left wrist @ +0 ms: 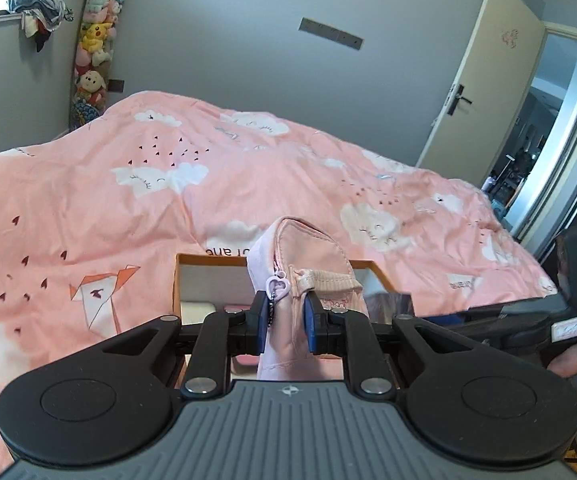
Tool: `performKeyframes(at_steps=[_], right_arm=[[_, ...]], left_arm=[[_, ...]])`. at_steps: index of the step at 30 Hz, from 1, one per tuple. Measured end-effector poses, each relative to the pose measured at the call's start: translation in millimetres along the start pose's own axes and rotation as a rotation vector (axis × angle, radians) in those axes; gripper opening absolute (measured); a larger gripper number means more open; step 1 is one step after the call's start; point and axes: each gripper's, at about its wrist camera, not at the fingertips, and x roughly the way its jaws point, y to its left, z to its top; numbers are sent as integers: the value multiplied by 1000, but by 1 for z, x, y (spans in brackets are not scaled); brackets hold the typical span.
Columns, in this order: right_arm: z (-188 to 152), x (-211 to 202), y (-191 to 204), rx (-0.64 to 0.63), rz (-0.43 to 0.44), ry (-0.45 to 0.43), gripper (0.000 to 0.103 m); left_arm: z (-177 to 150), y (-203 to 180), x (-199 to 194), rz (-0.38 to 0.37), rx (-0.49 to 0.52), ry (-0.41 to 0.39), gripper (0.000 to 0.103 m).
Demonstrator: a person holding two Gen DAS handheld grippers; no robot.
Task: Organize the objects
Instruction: 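Lower the backpack and card into the orange box and open both grippers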
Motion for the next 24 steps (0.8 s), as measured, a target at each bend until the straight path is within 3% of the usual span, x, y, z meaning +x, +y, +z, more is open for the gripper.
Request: performKeyframes(at_steps=[8,10,14,24], right_arm=[[-8,107,-22,17,-30,294,60],[-10,121,-24,12,-46,347,60],[-10,143,-30,58,5,446,60],[-10,165,-34,101,19,556,61]], left_arm=[[-4,18,69,-17,-27,113,20],[-6,23,80,-20,-35,135,20],[-9,31,97,-12,-48,166,20],[-13,44,118,-2,-79,215,20]])
